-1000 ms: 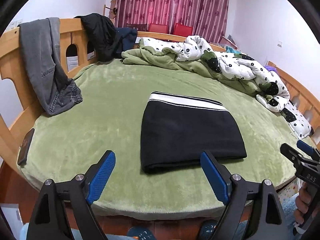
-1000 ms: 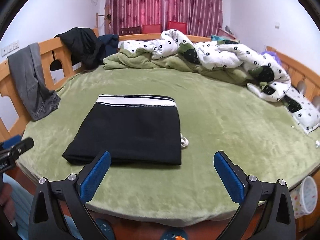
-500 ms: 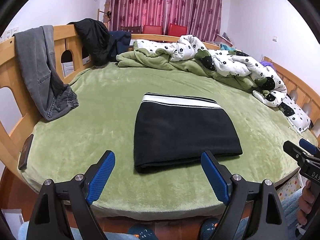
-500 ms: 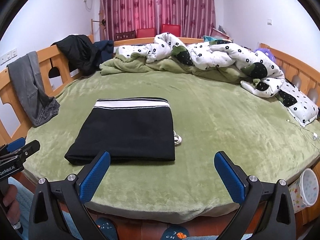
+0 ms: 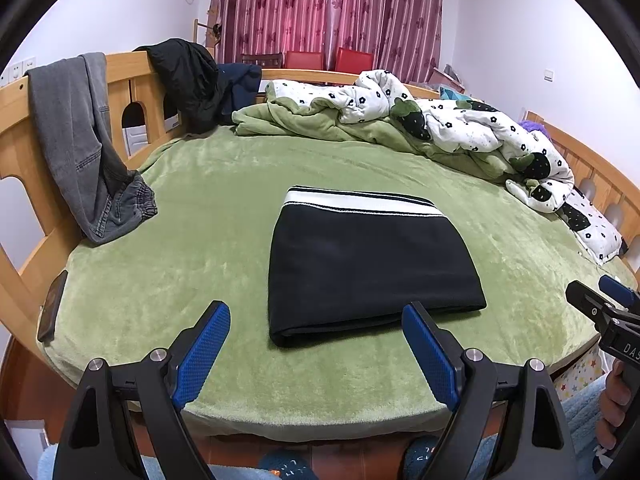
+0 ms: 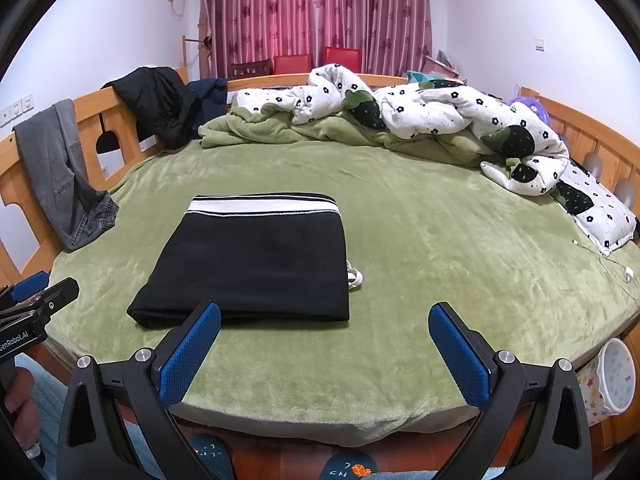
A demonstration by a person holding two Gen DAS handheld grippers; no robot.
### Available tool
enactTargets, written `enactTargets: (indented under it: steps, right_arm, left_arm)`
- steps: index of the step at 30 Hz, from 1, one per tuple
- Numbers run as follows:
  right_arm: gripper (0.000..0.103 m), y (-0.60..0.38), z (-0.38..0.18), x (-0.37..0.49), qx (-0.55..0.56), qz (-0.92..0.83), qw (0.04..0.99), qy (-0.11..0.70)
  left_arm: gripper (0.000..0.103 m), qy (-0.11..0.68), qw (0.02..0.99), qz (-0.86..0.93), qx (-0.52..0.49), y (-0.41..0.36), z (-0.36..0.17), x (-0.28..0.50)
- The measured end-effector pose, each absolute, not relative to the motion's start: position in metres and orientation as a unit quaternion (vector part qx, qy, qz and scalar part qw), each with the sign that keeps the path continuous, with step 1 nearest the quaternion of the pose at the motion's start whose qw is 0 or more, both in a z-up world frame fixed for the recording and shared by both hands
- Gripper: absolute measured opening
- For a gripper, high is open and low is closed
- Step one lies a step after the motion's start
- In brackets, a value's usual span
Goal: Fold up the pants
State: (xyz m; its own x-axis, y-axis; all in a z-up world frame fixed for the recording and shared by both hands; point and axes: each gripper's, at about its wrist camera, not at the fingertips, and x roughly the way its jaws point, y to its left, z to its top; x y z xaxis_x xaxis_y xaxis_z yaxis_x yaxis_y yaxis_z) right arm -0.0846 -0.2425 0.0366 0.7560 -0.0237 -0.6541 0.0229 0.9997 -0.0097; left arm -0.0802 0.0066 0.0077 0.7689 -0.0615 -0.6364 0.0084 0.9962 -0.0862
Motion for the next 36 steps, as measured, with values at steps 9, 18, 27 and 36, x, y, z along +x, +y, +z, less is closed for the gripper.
enactTargets:
  steps: [9,18,27,36]
  right_arm:
    - [0.102,-0.244,0.036,-0.084,0.003,-0.016,0.936,0.352]
    - [0.102,-0.245,0.035,-0.084,0.004,-0.017,0.935,0.355]
    - [0.102,-0.248,0.032,-0.084,0.004,-0.018,0.934,0.356]
    - [0.102,-0.249,0.032,-0.083,0.005,-0.02,0.934,0.358]
  left_arm:
    - [0.087,0.34,0.94,-0.018,-0.038,0.006,0.007,-0.08]
    - [0.087,0.348,0.937,-0.018,-0.035,0.002,0.004,-0.081]
    - [0.087,0.355,0.934,-0.017,-0.025,-0.005,0.001,-0.08]
    - [0.087,0.351,0.936,-0.018,-0.025,-0.007,0.002,-0.082]
